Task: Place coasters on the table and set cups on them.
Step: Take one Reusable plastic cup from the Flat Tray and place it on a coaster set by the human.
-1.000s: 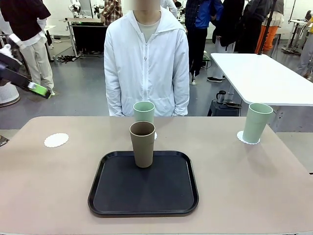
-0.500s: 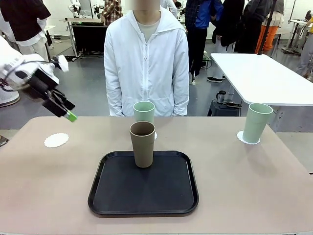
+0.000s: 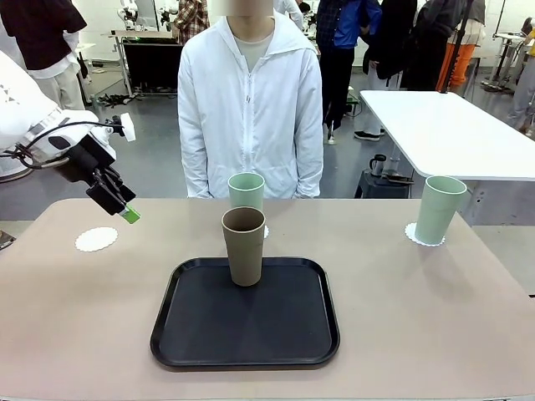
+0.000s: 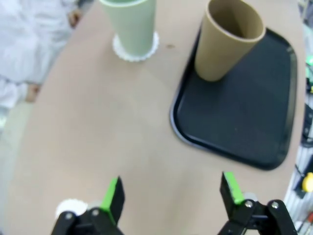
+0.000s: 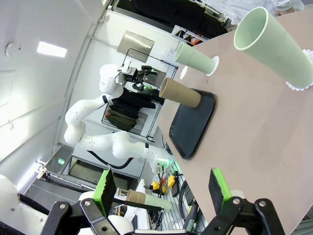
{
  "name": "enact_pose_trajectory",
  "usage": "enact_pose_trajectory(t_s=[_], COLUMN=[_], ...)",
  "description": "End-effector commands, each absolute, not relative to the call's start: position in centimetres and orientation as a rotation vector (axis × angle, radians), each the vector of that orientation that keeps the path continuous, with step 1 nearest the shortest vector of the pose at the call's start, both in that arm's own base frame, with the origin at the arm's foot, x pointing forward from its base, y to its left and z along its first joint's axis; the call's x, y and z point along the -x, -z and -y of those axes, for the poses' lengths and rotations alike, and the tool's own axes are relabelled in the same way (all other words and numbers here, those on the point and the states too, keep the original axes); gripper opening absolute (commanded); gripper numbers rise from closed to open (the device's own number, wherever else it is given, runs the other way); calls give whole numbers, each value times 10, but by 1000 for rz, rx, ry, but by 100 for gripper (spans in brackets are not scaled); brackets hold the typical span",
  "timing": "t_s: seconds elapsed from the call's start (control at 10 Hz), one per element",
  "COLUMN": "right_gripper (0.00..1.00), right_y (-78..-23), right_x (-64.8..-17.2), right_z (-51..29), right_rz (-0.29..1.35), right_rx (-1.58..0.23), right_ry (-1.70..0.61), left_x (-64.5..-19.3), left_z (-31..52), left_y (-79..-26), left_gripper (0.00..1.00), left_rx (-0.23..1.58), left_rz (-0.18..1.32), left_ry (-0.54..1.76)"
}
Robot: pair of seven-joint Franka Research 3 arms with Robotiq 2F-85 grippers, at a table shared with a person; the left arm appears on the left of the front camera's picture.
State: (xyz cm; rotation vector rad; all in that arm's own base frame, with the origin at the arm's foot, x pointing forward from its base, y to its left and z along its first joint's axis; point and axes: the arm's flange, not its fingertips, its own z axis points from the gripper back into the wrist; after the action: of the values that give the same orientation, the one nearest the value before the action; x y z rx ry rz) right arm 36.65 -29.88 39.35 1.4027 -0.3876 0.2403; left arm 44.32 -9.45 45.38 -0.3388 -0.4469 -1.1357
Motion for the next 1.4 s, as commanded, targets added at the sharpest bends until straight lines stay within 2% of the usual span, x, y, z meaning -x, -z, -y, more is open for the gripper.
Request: enact_pose_trajectory(t_s=[0.0, 0.1, 0.2, 0.4, 0.7, 1.0, 1.3], right_gripper=[100, 100, 100, 100, 100, 100, 100], right_y=[-393, -393, -393, -393, -393, -393, -393], right_x=[-366, -366, -366, -366, -366, -366, -366], right_z=[298, 298, 298, 298, 298, 298, 298], right_rz=[385, 385, 385, 385, 385, 385, 385], right_rx=[-1401, -1401, -1401, -1401, -1401, -1401, -1401], right_ry=[-238, -238, -238, -238, -238, -238, -238], left_x=[-443, -443, -463, -479, -506, -506, -491], left_z=[94, 94, 111, 132, 131, 117, 122], left_y=[-455, -454, -450, -429, -391, -349, -319], left_gripper=[100, 100, 100, 100, 100, 100, 100], left_rx=[333, 339, 430, 509, 660, 938, 1057], left_rz=[471, 447, 428, 502, 627, 765, 805], left_ry=[1158, 1136, 1283, 1525, 1656, 1581, 1484])
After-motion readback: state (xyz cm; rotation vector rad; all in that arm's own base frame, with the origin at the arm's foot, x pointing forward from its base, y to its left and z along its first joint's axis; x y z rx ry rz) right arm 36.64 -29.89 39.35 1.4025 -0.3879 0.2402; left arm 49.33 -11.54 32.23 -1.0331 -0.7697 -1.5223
